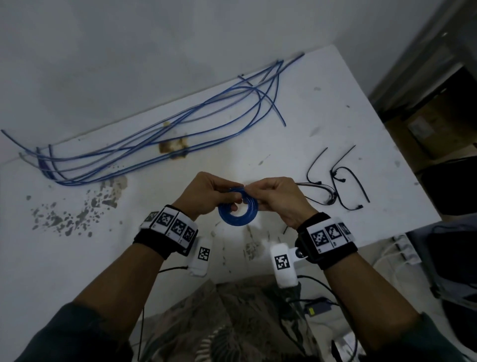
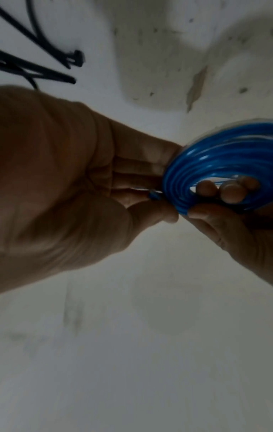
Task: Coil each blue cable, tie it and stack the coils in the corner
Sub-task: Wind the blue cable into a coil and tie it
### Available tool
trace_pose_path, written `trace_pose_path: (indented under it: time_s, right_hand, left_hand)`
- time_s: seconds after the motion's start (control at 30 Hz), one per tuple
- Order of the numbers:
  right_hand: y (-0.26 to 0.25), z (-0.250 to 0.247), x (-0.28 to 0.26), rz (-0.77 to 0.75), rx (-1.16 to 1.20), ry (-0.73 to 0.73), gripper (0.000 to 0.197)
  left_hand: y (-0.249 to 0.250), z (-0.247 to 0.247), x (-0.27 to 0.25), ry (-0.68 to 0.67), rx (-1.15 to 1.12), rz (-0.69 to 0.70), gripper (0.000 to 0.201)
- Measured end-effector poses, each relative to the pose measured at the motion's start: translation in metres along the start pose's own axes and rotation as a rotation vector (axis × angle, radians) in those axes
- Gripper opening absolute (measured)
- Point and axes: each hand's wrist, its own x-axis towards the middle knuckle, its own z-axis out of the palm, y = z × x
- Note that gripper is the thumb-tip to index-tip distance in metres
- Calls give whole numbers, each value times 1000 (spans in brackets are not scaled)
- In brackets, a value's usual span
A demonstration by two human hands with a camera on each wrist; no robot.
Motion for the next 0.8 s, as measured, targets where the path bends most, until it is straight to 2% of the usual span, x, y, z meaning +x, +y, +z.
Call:
trace_pose_path:
  time_s: [0.1,0.23,0.33,0.43,0.5,0.57,0.7,0.8]
  right_hand:
    - [5,1,3,-77,-108,56,13]
    - [10,1,0,-71,-64,56,4]
    - [17,2,-5,-61,-35,13,16]
    - [25,1,-7,-83,-87,7,22]
    - [27,-3,-5,-54,-171,-63,21]
    - [24,-7,-4,-38,-333,-193,23]
    - [13,-9,-2,-128,-747,-393,19]
    - [3,-11,5,-81,-730,-455,14]
  left_hand:
    - [-7,5,-1,4,-21,-34,26]
    - [-13,7,0,35,-52,-40,27]
    - [-13,4,0,26,-10,-7,26]
    - [-10,1,0,-38,134,3,21]
    - [-8,0,-1,-95,274,26,24]
    - [-6,0,-2,-139,372,22,31]
    - [0,2,-1,-247,524,42,36]
    - [5,-1,-1,-303,542,69,27]
